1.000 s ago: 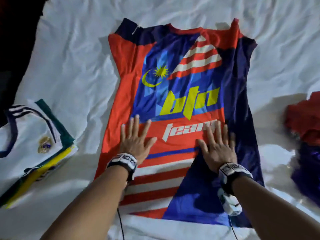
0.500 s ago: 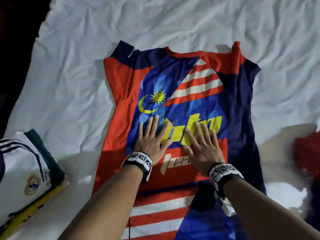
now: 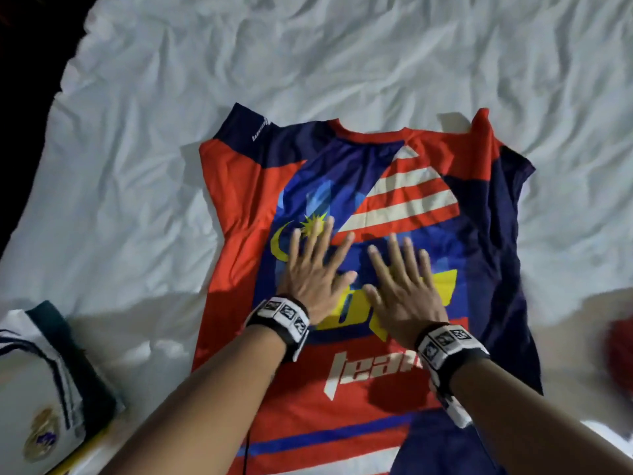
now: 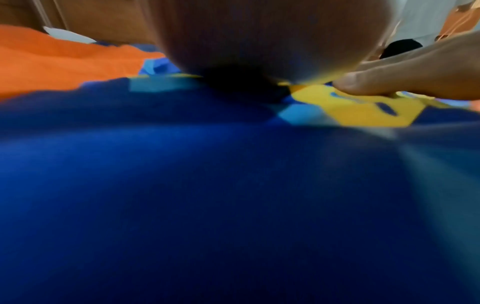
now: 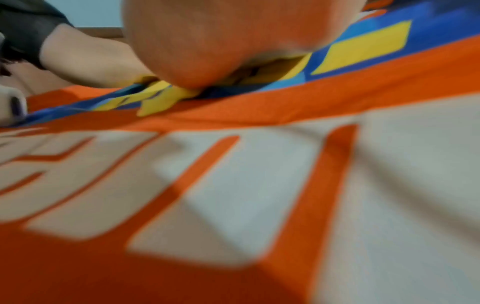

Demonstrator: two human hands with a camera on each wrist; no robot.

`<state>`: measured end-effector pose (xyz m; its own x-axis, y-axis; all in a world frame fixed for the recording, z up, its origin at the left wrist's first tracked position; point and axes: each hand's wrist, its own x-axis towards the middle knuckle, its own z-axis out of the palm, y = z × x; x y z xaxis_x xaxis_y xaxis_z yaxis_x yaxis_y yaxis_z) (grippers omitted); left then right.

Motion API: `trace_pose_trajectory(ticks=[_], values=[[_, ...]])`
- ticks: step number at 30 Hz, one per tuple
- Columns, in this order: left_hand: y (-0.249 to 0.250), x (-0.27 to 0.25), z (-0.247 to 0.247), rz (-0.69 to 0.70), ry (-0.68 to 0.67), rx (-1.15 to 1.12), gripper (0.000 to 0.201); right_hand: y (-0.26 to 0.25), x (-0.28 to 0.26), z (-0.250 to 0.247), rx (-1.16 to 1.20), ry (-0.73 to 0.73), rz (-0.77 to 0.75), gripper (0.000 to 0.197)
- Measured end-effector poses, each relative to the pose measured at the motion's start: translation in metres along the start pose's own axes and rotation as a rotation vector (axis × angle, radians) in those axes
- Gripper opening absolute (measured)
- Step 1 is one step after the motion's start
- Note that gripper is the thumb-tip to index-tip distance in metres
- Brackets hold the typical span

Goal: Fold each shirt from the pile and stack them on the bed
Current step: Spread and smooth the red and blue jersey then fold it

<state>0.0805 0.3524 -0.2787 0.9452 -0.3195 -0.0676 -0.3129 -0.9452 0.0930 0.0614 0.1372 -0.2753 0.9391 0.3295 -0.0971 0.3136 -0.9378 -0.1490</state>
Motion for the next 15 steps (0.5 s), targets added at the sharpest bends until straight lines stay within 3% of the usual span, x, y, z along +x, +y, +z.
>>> trace_pose_trajectory(ticks=[2,6,10,11,12,14,15], values=[[-0.004,0.012,0.009,-0.008,-0.053,0.008,0.073,0.004,0.012,0.008,-0.012,-0.052,0.014,0.069],[-0.064,0.015,0.018,-0.348,-0.056,0.000,0.079,0.054,0.020,0.004,0.040,0.010,0.368,0.075],[-0.076,0.033,0.005,-0.446,0.030,0.031,0.083,0.080,0.037,-0.013,0.126,0.035,0.670,0.084],[-0.065,0.043,-0.001,-0.383,0.061,0.020,0.081,0.074,0.044,-0.017,0.130,0.049,0.640,0.084],[-0.051,0.052,-0.005,-0.263,0.071,0.006,0.079,0.065,0.050,-0.020,0.112,0.055,0.517,0.081],[-0.024,0.062,-0.007,0.005,0.021,0.001,0.075,0.044,0.055,-0.016,0.044,0.018,0.155,0.073],[-0.018,0.064,-0.004,0.066,-0.024,0.013,0.074,0.038,0.056,-0.011,0.026,-0.021,0.052,0.072]])
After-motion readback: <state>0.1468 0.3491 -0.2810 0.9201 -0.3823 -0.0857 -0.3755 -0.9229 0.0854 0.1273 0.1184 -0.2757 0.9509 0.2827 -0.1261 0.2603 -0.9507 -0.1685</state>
